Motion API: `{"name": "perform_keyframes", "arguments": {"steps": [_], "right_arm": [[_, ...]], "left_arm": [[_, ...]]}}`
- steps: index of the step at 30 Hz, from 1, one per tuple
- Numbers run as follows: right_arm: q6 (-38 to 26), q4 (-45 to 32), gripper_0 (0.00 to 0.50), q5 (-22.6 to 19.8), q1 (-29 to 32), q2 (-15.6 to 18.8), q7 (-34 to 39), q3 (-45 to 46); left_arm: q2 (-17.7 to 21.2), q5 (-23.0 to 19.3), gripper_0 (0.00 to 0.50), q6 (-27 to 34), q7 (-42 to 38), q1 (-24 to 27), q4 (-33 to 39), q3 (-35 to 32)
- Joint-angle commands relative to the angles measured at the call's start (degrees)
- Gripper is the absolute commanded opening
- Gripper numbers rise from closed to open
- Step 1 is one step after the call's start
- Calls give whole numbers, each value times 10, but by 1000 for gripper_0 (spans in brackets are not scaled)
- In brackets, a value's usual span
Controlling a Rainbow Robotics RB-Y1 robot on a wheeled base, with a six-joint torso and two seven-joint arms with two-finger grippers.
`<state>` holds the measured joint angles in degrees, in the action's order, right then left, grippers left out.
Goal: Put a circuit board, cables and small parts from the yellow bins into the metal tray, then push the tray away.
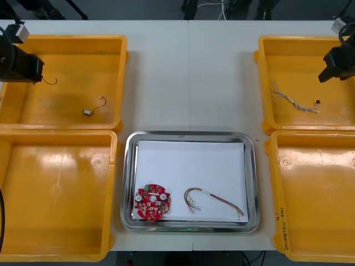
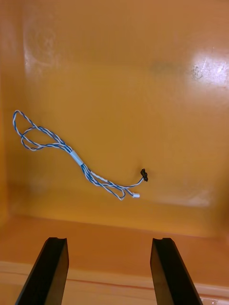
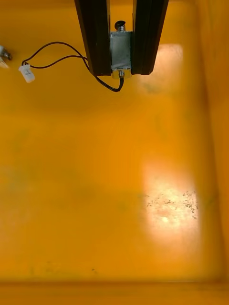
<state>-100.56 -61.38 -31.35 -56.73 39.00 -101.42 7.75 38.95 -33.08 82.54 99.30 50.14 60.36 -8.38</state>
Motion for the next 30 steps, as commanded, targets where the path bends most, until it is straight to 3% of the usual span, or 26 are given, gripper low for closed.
{"name": "perform_keyframes", "arguments": {"steps": [1, 8, 16, 30], "right_arm": [[23, 14, 500, -6, -35, 6, -90, -12], [57, 59, 500, -3, -56, -14, -169, -16], [102, 60, 500, 3, -58, -24, -222, -68], [158, 122, 500, 2, -57, -53, -326, -71]], "left_arm": [[25, 2, 0, 54, -53, -24, 98, -13], [15, -10, 0, 146, -72, -51, 209, -12], [-14, -15, 0, 213, -96, -72, 303, -12], [-67, -10, 0, 243, -216, -95, 419, 49]]}}
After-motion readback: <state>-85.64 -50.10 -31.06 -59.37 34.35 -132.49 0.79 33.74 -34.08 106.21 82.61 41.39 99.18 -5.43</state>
